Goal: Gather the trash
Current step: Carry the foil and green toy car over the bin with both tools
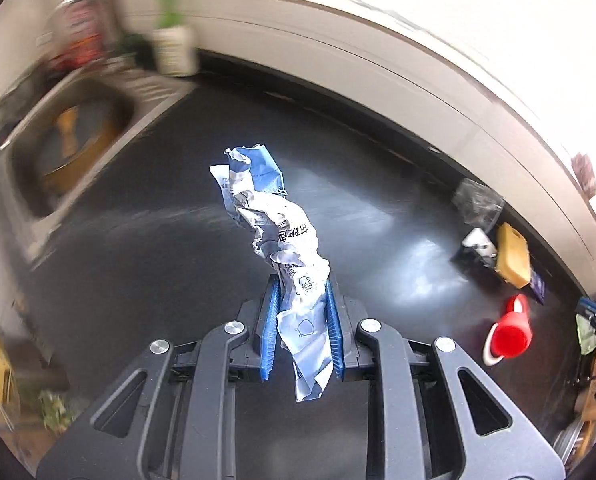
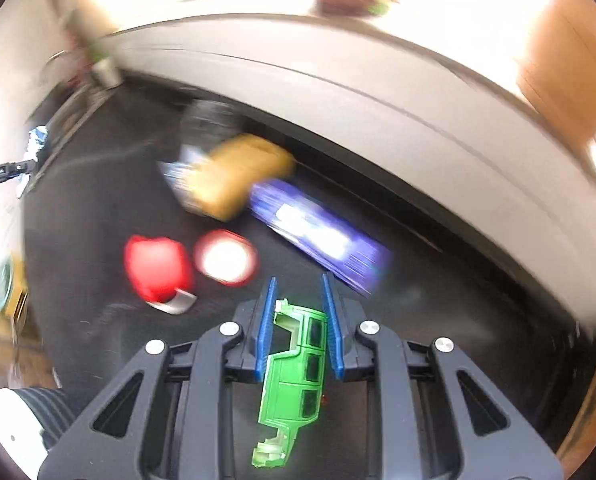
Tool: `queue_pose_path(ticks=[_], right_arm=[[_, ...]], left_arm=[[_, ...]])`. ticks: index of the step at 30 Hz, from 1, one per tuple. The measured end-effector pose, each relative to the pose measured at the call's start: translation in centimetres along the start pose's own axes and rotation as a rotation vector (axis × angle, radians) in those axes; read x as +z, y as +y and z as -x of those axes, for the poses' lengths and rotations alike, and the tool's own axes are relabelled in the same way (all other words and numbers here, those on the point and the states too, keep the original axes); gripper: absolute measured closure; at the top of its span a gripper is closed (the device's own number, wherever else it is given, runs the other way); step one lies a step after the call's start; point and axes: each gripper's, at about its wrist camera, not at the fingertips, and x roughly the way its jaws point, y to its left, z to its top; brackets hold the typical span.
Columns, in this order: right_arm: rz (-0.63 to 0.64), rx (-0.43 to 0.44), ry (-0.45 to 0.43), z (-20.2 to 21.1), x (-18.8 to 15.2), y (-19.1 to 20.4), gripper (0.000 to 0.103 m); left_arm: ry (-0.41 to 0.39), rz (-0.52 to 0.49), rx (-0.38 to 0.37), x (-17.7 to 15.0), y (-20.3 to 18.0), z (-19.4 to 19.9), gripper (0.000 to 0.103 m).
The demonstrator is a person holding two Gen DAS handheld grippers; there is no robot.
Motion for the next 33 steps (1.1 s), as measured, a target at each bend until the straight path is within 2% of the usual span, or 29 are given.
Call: queue_pose_path(ticks=[3, 6, 9, 12, 15, 19, 23, 25, 28, 33], right_arm=[[0.102, 0.089, -0.010, -0.6, 4.2, 6.1, 0.079], [0.220, 0.143, -0.015, -1.6, 6.7, 12.0, 0.079], [0.333, 0.218, -0.006, -3.3, 9.2, 19.9, 0.079], [0.424, 0.267, -0.003, -4.7, 10.5, 26.3, 0.079], [0.516, 0.360, 0.013, -6.2, 11.2, 34.0, 0.079], [0.636, 0.507, 0.055, -6.4, 9.9, 44.6, 0.079], [0.742, 0.601, 0.097, -6.1, 7.6, 54.0, 0.079], [0.784, 0.627, 0.126, -6.1, 5.9, 57.2, 0.079], [0.810, 0.618, 0.207, -8.5, 3.2, 61.3, 0.079], [0.894, 0.519, 0.324, -14.0, -1.3, 66.7, 0.079]], left_arm=[[-0.010, 0.069, 0.058, -3.1, 5.1, 3.1, 0.082], [0.010, 0.148, 0.131, -7.0, 9.8, 5.1, 0.082], [0.037, 0.234, 0.190, -11.3, 13.6, 6.8, 0.082], [0.055, 0.320, 0.232, -15.5, 16.7, 8.8, 0.082], [0.053, 0.399, 0.254, -18.7, 19.0, 10.8, 0.082], [0.049, 0.480, 0.270, -21.7, 21.1, 13.0, 0.082], [0.019, 0.548, 0.245, -23.8, 21.8, 15.5, 0.082], [0.009, 0.546, 0.253, -24.2, 21.8, 16.2, 0.082], [0.040, 0.575, 0.238, -25.6, 22.7, 15.0, 0.082], [0.134, 0.719, 0.146, -29.6, 25.5, 8.2, 0.082]])
